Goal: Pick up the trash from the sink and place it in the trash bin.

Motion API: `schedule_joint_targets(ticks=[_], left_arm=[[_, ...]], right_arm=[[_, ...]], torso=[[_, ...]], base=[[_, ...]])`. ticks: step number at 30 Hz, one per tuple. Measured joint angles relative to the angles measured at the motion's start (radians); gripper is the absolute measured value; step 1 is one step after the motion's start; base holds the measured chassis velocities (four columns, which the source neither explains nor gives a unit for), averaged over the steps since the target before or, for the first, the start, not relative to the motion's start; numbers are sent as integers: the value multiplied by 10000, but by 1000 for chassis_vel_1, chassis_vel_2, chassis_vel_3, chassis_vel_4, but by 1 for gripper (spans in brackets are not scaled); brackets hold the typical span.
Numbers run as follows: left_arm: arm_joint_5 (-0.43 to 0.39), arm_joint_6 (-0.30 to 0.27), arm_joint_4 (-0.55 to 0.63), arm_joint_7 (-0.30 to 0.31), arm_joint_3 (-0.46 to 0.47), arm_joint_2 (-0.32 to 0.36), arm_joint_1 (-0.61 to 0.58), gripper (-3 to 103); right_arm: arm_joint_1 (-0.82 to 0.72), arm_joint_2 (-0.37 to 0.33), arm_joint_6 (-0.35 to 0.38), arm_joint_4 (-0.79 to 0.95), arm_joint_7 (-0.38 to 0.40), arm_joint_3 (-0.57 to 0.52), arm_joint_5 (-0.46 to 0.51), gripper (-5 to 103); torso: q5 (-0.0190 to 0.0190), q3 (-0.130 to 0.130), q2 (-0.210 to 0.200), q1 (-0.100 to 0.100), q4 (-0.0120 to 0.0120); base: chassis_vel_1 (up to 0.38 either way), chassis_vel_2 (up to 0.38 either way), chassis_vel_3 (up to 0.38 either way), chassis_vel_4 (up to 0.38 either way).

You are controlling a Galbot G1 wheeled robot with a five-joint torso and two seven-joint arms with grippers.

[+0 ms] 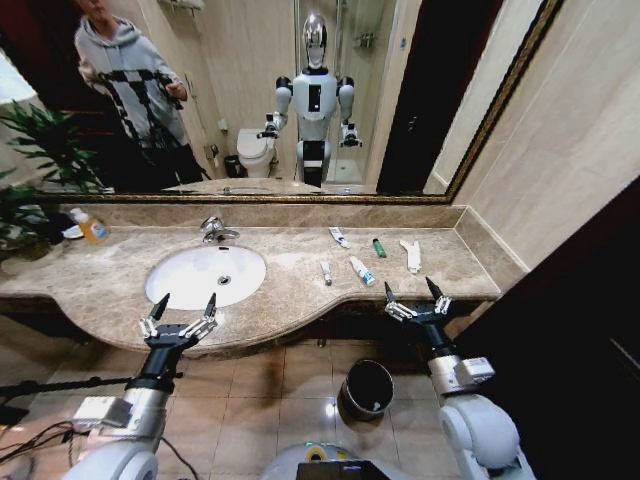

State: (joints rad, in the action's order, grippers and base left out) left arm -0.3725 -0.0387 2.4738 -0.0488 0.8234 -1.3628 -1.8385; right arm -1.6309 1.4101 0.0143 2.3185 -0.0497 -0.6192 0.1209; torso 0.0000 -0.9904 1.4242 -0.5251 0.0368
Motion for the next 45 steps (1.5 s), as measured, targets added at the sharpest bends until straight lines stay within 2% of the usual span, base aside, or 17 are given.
schedule_joint_targets(ticks=[10, 15, 20, 29, 34, 40, 45], left_arm=[[0, 0, 0, 0, 0, 0, 0, 100], [0, 0, 0, 0, 0, 0, 0, 100], [0, 0, 1, 0, 0, 0, 0, 100], [0, 0, 0, 0, 1, 0, 0, 100], [0, 0, 0, -1, 0, 1, 0, 100], [0, 0, 0, 0, 0, 0, 0, 100], [0, 0, 0, 0, 0, 0, 0, 100]], right_arm=[[321, -29, -56, -512, -21, 52, -69, 100], [804, -254, 359, -883, 58, 94, -14, 100], [2095, -1034, 1301, -1874, 339, 166, 662, 100], [3902, -1815, 1898, -3711, 304, 462, 831, 100], [4804, -1951, 2217, -4614, 469, 679, 803, 100], [6187, -2147, 2674, -6063, 899, 973, 1213, 100], [6725, -2187, 2611, -7013, 908, 1018, 1318, 100]], torso=[[1, 0, 0, 0, 0], [0, 0, 0, 0, -1], [1, -1, 0, 0, 0], [0, -1, 0, -1, -1], [2, -1, -1, 0, 0], [1, -1, -1, -1, 1], [1, -1, -1, -1, 0]], base=[[0, 0, 0, 0], [0, 0, 0, 0], [0, 0, 0, 0], [0, 0, 0, 0], [0, 0, 0, 0], [0, 0, 0, 0], [0, 0, 0, 0]])
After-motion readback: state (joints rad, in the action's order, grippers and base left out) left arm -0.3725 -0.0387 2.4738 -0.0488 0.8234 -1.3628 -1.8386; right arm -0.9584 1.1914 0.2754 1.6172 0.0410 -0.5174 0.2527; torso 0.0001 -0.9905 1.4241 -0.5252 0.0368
